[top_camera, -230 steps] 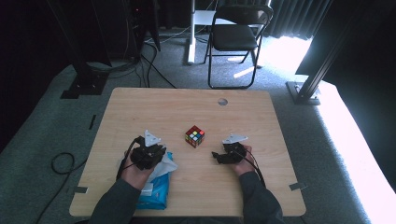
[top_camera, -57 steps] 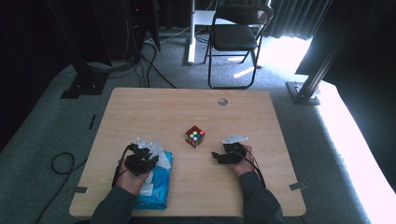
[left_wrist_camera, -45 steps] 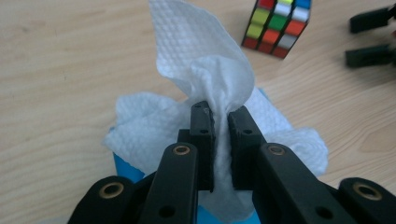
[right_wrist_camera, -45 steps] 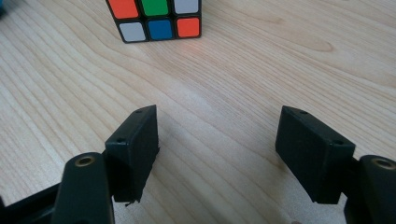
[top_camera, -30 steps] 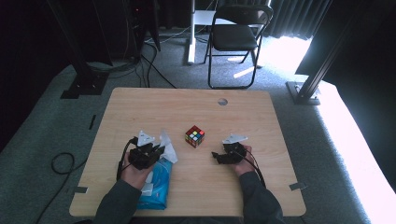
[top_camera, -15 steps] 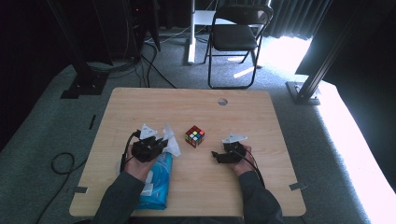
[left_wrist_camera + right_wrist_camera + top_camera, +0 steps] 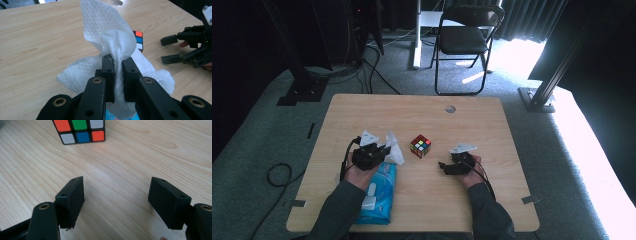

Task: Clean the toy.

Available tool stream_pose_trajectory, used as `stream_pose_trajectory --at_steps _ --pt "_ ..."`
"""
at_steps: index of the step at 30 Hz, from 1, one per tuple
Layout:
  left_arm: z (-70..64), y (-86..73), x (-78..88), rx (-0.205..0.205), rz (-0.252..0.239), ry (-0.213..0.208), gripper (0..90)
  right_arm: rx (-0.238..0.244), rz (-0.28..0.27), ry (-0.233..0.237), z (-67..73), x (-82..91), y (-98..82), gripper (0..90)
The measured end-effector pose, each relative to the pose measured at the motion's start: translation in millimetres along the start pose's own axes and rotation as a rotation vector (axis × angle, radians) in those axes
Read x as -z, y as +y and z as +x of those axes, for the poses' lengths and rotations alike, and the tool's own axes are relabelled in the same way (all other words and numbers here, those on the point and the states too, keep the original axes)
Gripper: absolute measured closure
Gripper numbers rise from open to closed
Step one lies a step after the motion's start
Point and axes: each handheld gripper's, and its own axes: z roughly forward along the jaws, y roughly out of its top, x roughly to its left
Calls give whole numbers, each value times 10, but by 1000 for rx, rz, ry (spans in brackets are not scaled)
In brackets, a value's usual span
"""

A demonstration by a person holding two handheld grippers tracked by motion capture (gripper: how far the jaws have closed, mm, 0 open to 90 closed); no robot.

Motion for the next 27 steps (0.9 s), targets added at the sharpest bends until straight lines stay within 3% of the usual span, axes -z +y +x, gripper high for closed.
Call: stream_pose_trajectory --at_steps 9,12,13,19,27 --pt "53 41 5 -4 -13 2 827 -5 2 -6 13 -7 10 287" --pt "69 67 -4 -7 -19 3 827 -17 57 -30 48 -9 83 296" --pt "80 73 -9 -7 -20 4 827 -11 52 -46 72 -11 102 300" --pt "100 73 -27 -11 -18 2 827 -9 -7 21 164 -24 226 253" --pt "103 107 -13 -8 -11 5 826 22 -34 56 284 -139 340 263"
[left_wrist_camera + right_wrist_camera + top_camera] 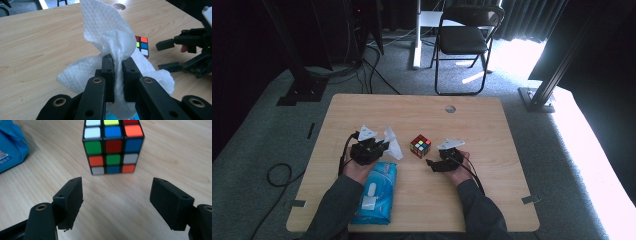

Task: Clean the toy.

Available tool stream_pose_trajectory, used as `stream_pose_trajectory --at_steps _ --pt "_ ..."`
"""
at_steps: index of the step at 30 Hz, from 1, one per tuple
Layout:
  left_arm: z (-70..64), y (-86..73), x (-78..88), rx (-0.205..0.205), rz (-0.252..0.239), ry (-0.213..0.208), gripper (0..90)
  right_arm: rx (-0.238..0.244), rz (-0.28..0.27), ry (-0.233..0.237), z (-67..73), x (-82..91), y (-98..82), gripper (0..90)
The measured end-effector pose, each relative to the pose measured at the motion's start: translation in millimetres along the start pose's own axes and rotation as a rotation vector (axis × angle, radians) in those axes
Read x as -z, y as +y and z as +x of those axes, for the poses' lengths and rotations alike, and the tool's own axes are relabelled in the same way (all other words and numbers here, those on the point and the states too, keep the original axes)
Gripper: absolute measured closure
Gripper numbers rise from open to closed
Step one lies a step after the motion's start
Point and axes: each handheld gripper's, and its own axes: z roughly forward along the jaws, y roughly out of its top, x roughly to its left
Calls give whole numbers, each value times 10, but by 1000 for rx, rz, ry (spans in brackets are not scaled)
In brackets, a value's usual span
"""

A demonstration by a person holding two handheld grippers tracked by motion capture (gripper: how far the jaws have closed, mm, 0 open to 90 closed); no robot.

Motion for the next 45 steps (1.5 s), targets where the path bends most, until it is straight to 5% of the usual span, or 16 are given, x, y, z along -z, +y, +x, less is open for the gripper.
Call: stream_pose_trajectory --at_steps 11,21,45 --pt "59 23 -31 10 1 -5 826 3 -30 17 67 -253 150 216" --pt "74 45 -69 10 1 -16 826 -3 -27 23 11 -419 236 285" --pt "36 158 -169 -7 1 -42 826 36 -31 31 -6 -470 225 339"
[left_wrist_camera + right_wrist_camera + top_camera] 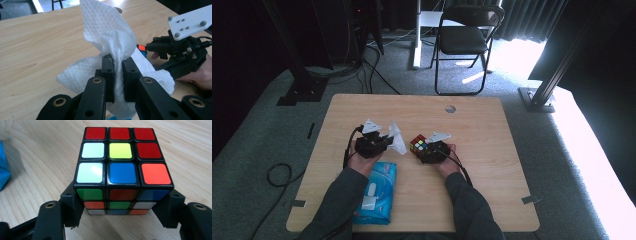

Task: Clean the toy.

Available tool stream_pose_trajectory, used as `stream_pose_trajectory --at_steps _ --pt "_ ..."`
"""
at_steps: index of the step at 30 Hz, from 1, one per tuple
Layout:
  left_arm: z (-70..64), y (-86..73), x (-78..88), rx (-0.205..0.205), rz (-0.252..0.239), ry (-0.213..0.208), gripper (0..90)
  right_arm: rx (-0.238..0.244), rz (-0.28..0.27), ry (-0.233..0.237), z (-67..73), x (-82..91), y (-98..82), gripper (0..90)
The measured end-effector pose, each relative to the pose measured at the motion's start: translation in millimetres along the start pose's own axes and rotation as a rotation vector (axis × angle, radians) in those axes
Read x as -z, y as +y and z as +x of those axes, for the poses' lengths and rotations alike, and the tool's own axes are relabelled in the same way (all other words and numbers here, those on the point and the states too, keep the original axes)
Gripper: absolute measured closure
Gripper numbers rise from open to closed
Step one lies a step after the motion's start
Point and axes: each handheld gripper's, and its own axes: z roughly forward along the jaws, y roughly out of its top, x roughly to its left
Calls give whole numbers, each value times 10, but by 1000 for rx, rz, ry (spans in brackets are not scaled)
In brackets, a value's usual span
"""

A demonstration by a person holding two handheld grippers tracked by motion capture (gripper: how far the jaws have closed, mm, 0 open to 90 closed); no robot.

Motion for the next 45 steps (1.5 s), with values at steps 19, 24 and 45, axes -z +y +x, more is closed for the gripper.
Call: stream_pose_trajectory --at_steps 19,24,45 --pt "-8 17 -179 -6 31 -8 829 40 -43 44 153 126 69 340" --pt "5 18 -251 2 52 0 829 41 -45 50 166 134 81 340" --pt "-100 54 -525 -55 110 66 828 52 -49 66 235 106 120 340"
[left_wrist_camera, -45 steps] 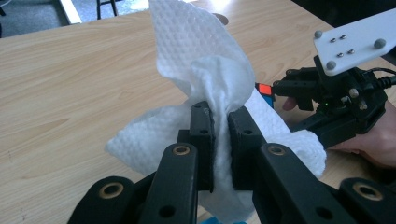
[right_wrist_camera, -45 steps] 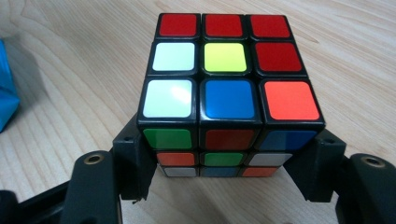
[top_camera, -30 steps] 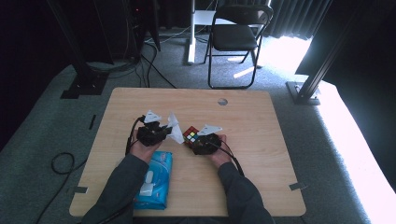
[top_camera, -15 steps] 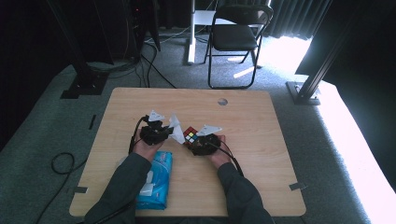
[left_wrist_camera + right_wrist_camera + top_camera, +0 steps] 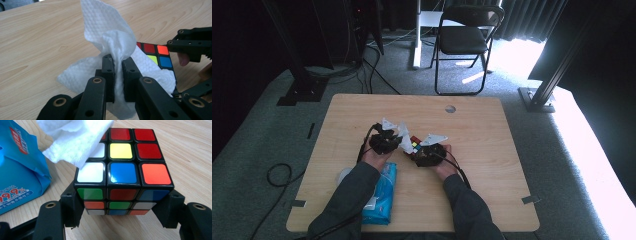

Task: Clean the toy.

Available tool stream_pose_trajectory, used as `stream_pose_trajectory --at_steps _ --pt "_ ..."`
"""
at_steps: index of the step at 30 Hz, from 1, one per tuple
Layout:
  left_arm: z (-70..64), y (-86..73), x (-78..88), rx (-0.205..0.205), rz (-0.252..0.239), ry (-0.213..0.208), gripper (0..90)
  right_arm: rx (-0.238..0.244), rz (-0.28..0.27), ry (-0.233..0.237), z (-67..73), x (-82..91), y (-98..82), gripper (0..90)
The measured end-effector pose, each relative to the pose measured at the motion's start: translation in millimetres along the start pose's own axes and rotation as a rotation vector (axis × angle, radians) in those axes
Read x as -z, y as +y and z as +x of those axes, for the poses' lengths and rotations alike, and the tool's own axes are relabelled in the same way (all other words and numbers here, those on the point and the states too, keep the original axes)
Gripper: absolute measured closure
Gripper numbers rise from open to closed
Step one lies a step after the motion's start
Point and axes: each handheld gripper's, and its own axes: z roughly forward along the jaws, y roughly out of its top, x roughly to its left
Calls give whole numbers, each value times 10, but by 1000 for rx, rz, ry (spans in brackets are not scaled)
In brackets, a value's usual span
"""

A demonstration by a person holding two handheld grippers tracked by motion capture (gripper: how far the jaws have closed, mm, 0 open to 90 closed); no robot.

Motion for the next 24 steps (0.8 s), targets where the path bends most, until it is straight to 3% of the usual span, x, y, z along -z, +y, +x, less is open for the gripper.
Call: stream_pose_trajectory --at_steps 16,24 --pt "-113 30 -71 -81 38 1 829 3 5 8 38 -37 33 341" --pt "-193 26 -85 -111 45 -24 829 8 14 5 33 -33 27 340"
